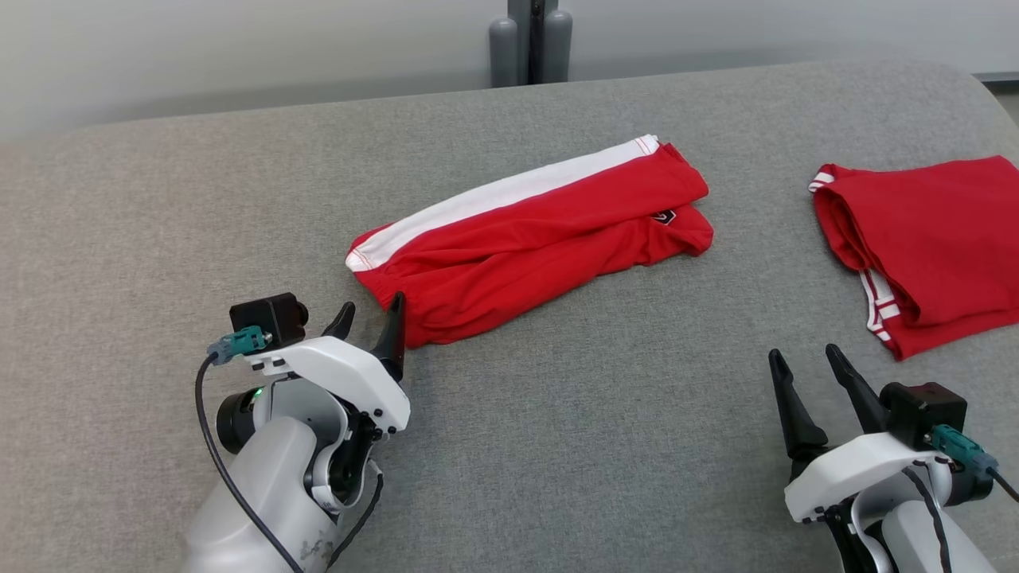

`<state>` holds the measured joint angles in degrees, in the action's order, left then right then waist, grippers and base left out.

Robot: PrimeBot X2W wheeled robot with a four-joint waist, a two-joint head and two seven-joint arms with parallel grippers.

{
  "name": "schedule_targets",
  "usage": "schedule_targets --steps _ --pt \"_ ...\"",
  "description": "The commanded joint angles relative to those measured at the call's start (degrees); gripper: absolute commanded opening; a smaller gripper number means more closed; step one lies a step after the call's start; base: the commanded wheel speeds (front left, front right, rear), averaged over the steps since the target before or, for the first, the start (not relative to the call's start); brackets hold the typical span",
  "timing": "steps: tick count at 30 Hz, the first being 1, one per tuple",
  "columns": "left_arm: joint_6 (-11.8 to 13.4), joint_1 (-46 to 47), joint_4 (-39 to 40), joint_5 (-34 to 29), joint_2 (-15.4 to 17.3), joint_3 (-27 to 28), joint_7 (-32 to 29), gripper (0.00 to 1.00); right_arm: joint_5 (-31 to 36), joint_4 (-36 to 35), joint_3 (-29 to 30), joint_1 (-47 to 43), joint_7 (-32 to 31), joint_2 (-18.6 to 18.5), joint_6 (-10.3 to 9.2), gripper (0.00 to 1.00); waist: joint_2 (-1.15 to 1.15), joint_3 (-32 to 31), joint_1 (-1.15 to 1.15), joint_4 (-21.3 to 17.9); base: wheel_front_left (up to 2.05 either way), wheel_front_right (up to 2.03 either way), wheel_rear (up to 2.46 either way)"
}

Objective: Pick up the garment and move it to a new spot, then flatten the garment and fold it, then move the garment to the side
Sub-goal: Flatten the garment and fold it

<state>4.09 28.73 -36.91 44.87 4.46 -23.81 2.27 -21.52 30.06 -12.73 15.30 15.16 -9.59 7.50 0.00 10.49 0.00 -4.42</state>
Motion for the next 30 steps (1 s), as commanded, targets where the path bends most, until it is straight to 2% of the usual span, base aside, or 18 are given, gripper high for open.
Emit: schedule_targets --steps 1,5,6,7,8,14,20,30 --pt "0.1 1.0 -0.6 0.3 0.2 0.2 -0.3 1.0 -0.3 -0.2 0.2 0.6 0.1 -0.5 -0.01 1.0 0.0 0.5 0.0 -0.6 0.0 0.0 0.0" --pt "-1.4 2.1 -2.8 2.3 -0.3 0.0 -3.0 1.0 -0.3 -0.4 0.1 0.7 0.1 -0.6 0.0 1.0 0.0 1.1 0.0 -1.3 0.0 0.0 0.0" --pt "-3.0 2.6 -3.1 3.2 -0.4 -0.2 -3.4 0.46 -0.4 -0.5 0.1 0.7 0.1 -0.6 -0.01 1.0 0.0 1.2 0.0 -1.5 0.0 0.0 0.0" --pt "-3.7 2.7 -3.2 3.3 -0.5 -0.4 -3.0 0.13 -0.4 -0.5 0.1 0.7 0.1 -0.6 0.0 1.0 0.0 1.2 0.0 -1.5 0.0 0.0 0.0" --pt "-4.4 2.7 -3.4 3.5 -0.5 -0.7 -2.9 0.0 -0.4 -0.5 0.1 0.7 0.1 -0.6 0.0 1.0 0.0 1.2 0.0 -1.5 0.0 0.0 0.0" --pt "-7.5 0.9 -2.2 1.4 0.1 -3.5 -1.3 0.0 -0.2 -0.8 0.2 0.6 0.1 -0.9 0.0 1.0 0.0 0.5 0.0 -1.0 0.0 0.0 0.0" --pt "-9.3 -4.7 3.8 -1.0 3.2 -7.9 -2.9 0.0 0.0 -0.6 0.6 -0.4 0.1 -1.0 0.0 1.0 0.0 -0.6 0.0 0.5 0.0 0.0 0.0" --pt "-8.4 -13.7 16.0 -2.9 9.7 -13.0 -10.1 0.0 -0.1 -0.7 0.8 -1.1 0.1 -1.5 0.0 1.0 0.0 -0.5 0.0 3.3 0.0 0.0 0.0"
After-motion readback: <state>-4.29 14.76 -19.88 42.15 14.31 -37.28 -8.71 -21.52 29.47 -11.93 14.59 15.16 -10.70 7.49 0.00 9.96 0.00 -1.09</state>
